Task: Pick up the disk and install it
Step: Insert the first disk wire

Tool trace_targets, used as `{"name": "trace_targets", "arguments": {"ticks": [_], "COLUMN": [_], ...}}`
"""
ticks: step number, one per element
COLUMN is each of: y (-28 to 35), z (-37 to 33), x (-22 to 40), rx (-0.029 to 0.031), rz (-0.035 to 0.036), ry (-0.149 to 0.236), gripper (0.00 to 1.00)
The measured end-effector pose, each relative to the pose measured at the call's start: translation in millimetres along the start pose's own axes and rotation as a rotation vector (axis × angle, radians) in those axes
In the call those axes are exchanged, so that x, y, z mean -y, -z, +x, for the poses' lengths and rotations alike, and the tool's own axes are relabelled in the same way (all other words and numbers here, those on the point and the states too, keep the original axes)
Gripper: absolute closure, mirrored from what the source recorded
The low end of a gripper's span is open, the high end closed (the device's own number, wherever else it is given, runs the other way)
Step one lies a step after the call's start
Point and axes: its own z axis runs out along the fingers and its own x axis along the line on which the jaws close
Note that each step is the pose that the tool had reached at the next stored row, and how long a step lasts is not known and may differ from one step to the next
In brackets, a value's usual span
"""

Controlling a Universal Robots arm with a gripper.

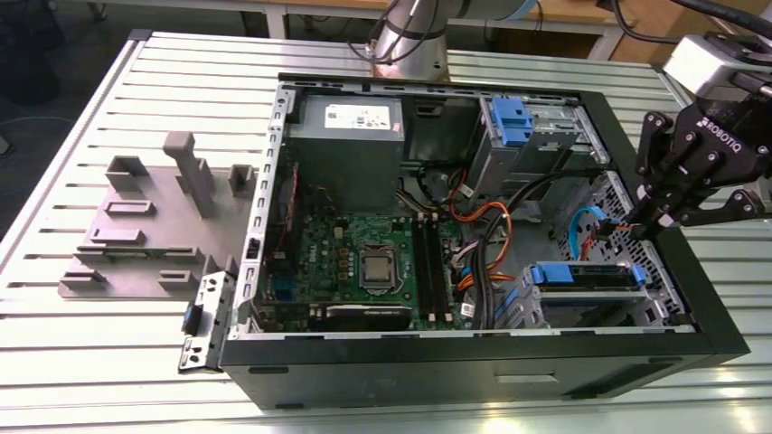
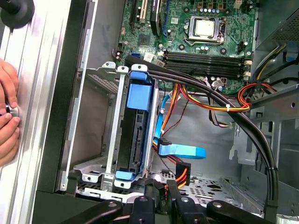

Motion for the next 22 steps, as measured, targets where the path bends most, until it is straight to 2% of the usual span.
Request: {"name": "trace_targets", "arguments": {"ticks": [2, 3, 4, 5, 16, 17, 22], "y": [0.0, 0.0, 0.0, 0.0, 0.0, -0.1, -0.1], "z": [0.0, 0.0, 0.0, 0.0, 0.0, -0.1, 0.0], "x": [0.0, 0.0, 0.0, 0.0, 0.0, 0.0, 0.0], "rx": [-0.0001, -0.0003, -0.0003, -0.0004, -0.0015, -0.0024, -0.0175], "rz": [0.0000, 0.0000, 0.0000, 0.0000, -0.0002, -0.0003, -0.0020], "ry": [0.000, 0.000, 0.000, 0.000, 0.000, 0.000, -0.002], "gripper": [0.76, 0.83, 0.83, 0.89, 0.88, 0.82, 0.82]}}
